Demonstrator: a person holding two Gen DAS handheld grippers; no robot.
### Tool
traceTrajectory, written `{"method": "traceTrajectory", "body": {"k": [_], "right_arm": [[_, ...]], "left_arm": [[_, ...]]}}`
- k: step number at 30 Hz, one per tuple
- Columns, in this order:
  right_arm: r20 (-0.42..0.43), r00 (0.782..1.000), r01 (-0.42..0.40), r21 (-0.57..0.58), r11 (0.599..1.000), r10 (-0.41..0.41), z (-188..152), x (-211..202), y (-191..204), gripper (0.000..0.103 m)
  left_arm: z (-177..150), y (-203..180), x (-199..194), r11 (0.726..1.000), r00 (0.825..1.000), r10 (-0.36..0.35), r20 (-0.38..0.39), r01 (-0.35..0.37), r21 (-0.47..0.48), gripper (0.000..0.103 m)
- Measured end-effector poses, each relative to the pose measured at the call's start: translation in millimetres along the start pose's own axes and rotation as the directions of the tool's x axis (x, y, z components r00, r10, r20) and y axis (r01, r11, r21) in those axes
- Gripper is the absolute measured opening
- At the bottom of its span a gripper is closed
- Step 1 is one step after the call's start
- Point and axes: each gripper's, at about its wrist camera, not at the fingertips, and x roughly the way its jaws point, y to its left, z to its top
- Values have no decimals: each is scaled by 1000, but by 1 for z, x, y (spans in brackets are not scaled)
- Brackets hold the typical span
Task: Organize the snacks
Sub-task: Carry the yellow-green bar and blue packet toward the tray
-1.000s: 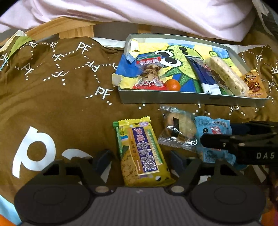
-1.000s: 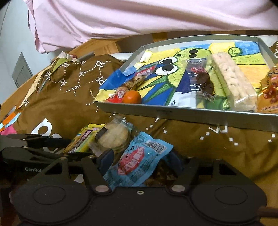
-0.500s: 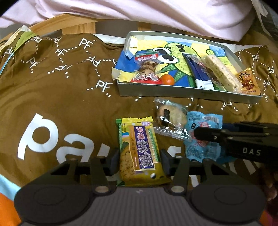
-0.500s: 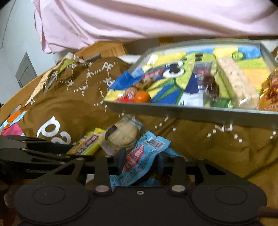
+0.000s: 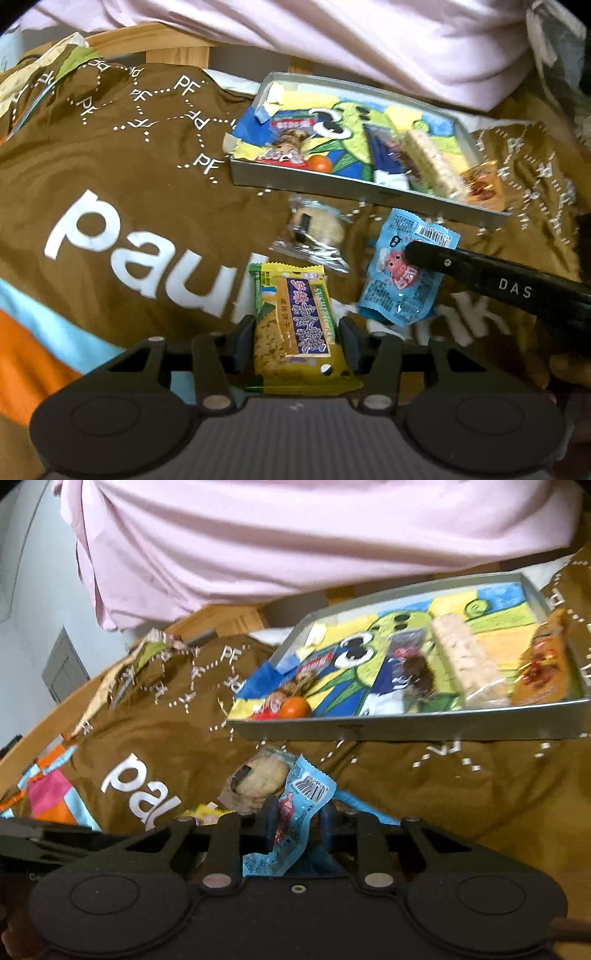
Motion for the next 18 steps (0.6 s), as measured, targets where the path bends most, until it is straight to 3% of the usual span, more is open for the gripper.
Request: {"method": "traceTrajectory", "body": {"k": [5,9,18], "right_arm": [[47,999,-8,5,1000,8,-8,-36,-3,17],[38,999,2,-49,999,0,-17,-54,2,16],[55,998,4,-87,996,1,-24,-73,13,15]], "left_arm": [[-21,-6,-12,998,999,-31,39,33,-48,53],[-32,-16,-19,997,997,-49,53,52,-49,53],[-36,-29,-34,999,995,-32,93,36,-32,53]]}}
